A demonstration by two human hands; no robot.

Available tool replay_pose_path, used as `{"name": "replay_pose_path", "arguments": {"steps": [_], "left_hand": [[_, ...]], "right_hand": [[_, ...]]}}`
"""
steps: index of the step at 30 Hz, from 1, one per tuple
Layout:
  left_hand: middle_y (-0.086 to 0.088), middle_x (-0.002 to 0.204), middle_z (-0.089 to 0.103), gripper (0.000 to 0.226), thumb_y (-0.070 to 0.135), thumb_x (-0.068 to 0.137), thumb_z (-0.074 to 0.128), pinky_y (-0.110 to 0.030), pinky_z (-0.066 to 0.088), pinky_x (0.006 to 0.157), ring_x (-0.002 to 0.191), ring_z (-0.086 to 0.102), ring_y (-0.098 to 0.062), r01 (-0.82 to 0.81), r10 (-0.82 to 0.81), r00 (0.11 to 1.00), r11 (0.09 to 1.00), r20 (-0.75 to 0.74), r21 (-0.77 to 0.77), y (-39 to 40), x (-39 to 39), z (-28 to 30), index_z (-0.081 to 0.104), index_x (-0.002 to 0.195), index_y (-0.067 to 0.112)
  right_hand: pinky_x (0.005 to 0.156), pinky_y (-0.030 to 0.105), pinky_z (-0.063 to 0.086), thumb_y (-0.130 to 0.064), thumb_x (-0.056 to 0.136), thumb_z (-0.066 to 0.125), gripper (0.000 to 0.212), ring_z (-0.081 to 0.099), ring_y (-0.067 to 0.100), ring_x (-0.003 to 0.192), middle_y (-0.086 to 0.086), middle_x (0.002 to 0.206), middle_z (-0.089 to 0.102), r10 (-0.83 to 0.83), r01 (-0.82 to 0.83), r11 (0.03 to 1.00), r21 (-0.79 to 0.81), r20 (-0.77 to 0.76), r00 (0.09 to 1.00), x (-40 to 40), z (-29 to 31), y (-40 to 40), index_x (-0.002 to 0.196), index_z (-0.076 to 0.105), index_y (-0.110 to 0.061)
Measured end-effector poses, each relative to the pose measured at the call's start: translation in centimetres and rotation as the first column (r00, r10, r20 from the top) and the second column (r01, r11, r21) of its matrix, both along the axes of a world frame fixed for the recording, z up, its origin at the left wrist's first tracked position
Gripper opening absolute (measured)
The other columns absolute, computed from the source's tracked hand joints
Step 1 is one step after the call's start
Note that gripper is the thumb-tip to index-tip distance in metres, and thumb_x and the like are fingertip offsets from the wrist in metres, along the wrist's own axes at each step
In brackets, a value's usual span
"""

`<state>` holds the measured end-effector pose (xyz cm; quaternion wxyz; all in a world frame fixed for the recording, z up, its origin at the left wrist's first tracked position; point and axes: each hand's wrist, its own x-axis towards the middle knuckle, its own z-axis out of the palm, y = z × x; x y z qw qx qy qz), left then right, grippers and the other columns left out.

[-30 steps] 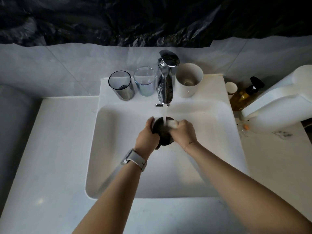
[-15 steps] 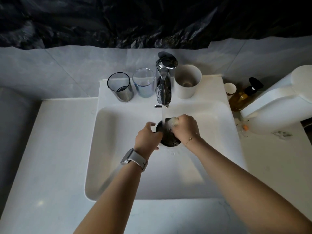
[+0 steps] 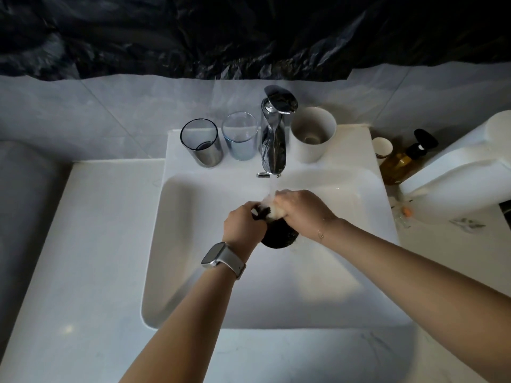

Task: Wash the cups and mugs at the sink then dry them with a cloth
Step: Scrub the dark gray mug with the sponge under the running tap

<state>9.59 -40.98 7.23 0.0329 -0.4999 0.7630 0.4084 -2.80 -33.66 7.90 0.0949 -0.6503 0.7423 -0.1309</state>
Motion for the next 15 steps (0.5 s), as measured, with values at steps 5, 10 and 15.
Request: {"name": "replay_pose_path", "arguments": {"steps": [5, 10, 15], "left_hand": [[-0.001, 0.112, 0.072, 0.05, 0.007, 0.082, 0.051, -0.024, 0.047, 0.087, 0.105, 0.064, -0.025, -0.047, 0.046, 0.996, 0.999, -0.071, -0.002, 0.1, 0.1, -0.6, 0.063, 0.125, 0.031], [0.001, 0.116, 0.07, 0.055, 0.006, 0.082, 0.055, -0.02, 0.044, 0.086, 0.107, 0.064, -0.019, -0.108, 0.1, 0.978, 0.993, -0.183, -0.036, 0.7, 0.9, -1.0, 0.059, 0.132, 0.028], [-0.003, 0.121, 0.067, 0.061, 0.006, 0.079, 0.057, -0.031, 0.049, 0.092, 0.106, 0.064, -0.026, -0.086, 0.053, 0.974, 0.985, -0.219, -0.148, 1.0, 0.2, -1.0, 0.057, 0.136, 0.027]], "right_hand": [[0.084, 0.022, 0.049, 0.007, 0.077, 0.057, 0.043, 0.066, 0.016, 0.094, -0.001, 0.105, 0.072, -0.29, 0.362, 0.932, -0.011, 0.578, 0.763, -0.7, -2.1, 4.4, 0.116, 0.067, -0.01], [0.058, 0.016, 0.045, 0.004, 0.075, 0.057, 0.022, 0.064, -0.004, 0.09, -0.018, 0.093, 0.073, -0.362, 0.608, 0.762, 0.224, 0.925, 0.112, -0.6, -1.3, 6.3, 0.082, 0.071, -0.011], [0.054, 0.022, 0.034, -0.008, 0.053, 0.05, 0.054, 0.053, 0.013, 0.08, 0.002, 0.089, 0.063, -0.383, 0.481, 0.792, 0.376, 0.92, -0.088, 0.6, -1.7, 3.9, 0.103, 0.067, -0.022]]}}
